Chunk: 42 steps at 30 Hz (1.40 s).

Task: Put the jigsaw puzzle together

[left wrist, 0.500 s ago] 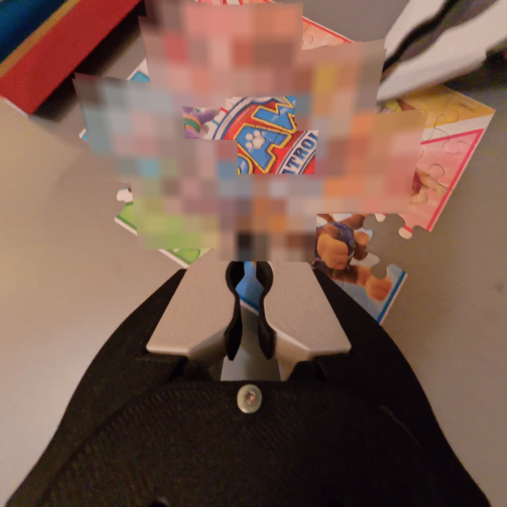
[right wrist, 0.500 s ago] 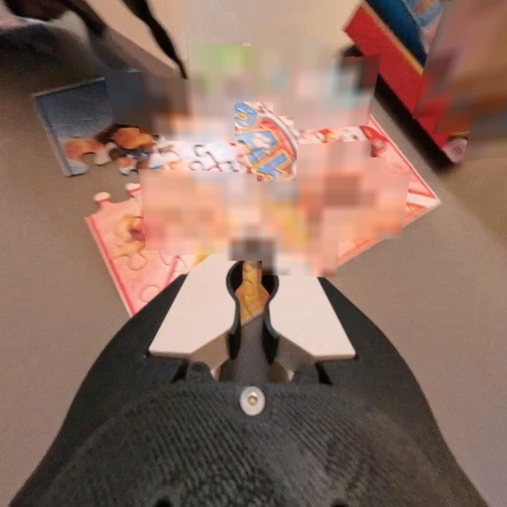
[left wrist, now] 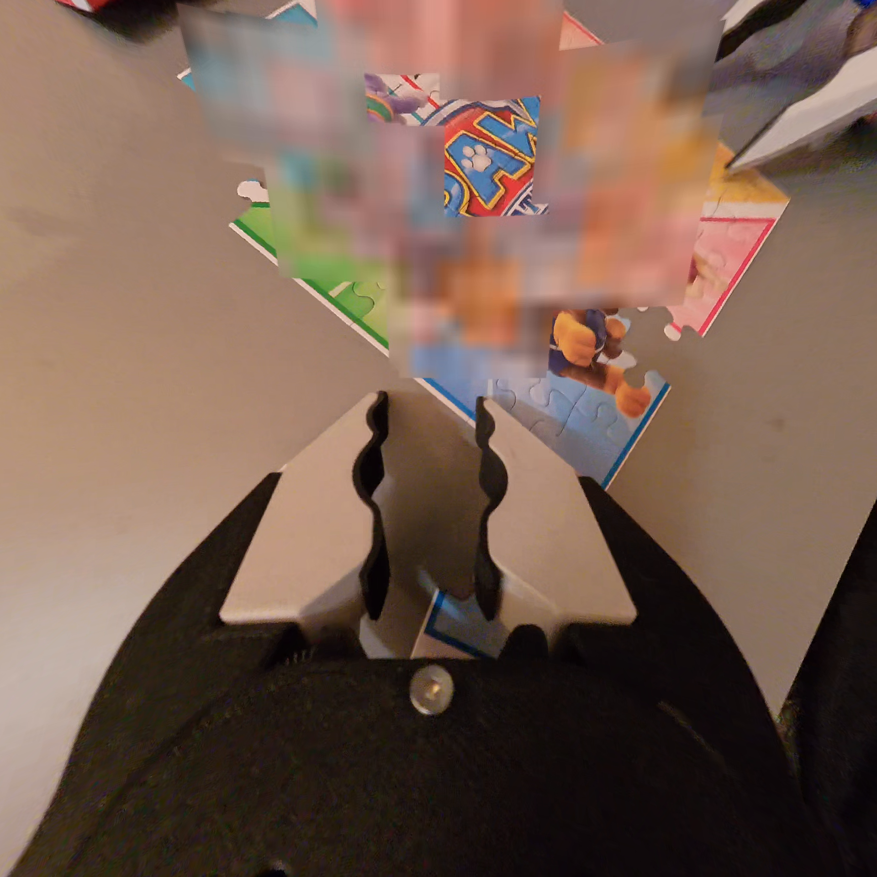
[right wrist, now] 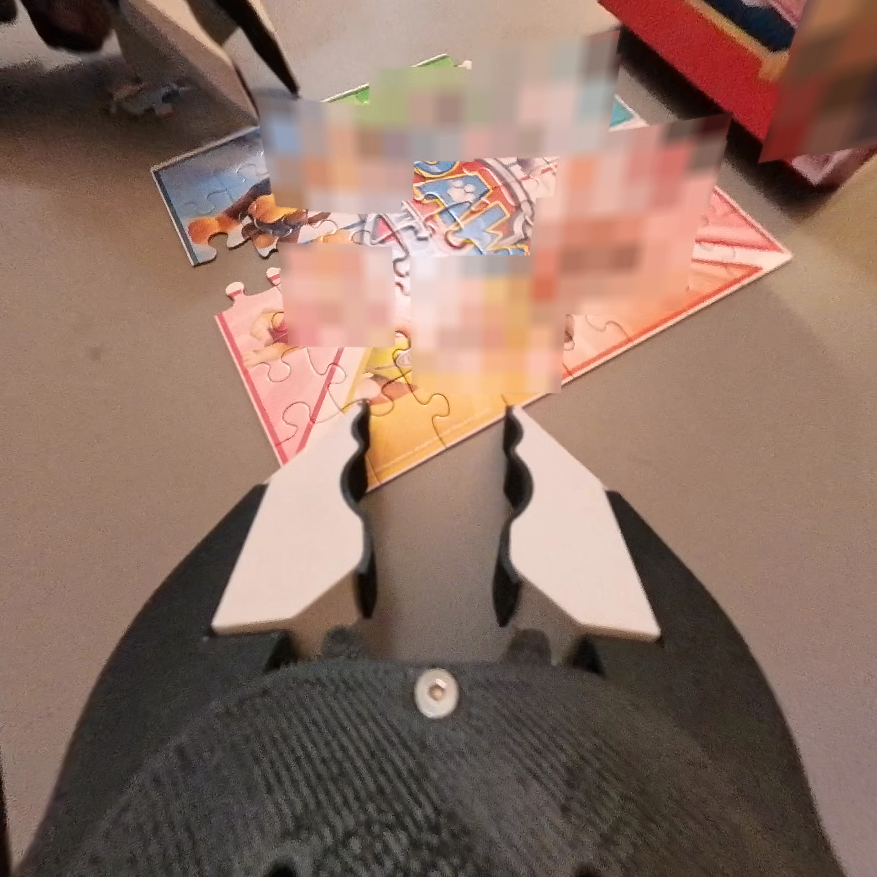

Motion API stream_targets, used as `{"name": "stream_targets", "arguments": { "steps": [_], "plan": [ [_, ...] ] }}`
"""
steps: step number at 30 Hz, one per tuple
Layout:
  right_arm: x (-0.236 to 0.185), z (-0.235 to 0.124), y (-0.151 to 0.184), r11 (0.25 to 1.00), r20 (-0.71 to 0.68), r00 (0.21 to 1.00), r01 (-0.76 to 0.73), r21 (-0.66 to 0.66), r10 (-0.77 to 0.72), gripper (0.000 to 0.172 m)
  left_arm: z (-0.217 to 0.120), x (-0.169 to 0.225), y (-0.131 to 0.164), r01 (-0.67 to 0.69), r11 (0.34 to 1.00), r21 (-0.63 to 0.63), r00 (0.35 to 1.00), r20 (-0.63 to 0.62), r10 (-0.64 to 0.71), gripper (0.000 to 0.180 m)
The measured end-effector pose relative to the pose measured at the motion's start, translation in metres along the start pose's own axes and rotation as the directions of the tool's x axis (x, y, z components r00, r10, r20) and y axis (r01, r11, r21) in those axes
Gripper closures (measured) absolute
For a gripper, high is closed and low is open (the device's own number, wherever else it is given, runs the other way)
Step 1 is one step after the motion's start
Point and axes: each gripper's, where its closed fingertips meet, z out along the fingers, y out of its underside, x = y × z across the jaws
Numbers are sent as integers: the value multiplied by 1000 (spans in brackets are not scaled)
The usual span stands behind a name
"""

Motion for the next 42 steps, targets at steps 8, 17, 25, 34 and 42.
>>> {"name": "stream_targets", "arguments": {
  "steps": [8, 17, 25, 34, 42],
  "plan": [
    [-3, 0, 6, 999, 40, 998, -41, -29, 42, 103, 8, 15, -8, 41, 999, 36, 997, -64, -39, 137],
    [-28, -8, 17, 998, 25, 999, 37, -44, -36, 102, 5, 30, -2, 9, 999, -32, 996, -89, -12, 132],
    [-41, -21, 25, 999, 84, 996, -20, -30, 22, 106, -6, 55, 12, -10, 990, -144, 978, -209, -21, 135],
    [-40, -23, 23, 998, 123, 990, -67, -23, 69, 106, -11, 63, 16, -10, 987, -158, 960, -278, -35, 136],
    [-11, -44, -16, 967, -36, 999, -22, 254, 32, 112, -63, 14, 7, 60, 995, -79, 994, -85, -67, 134]
  ]
}}
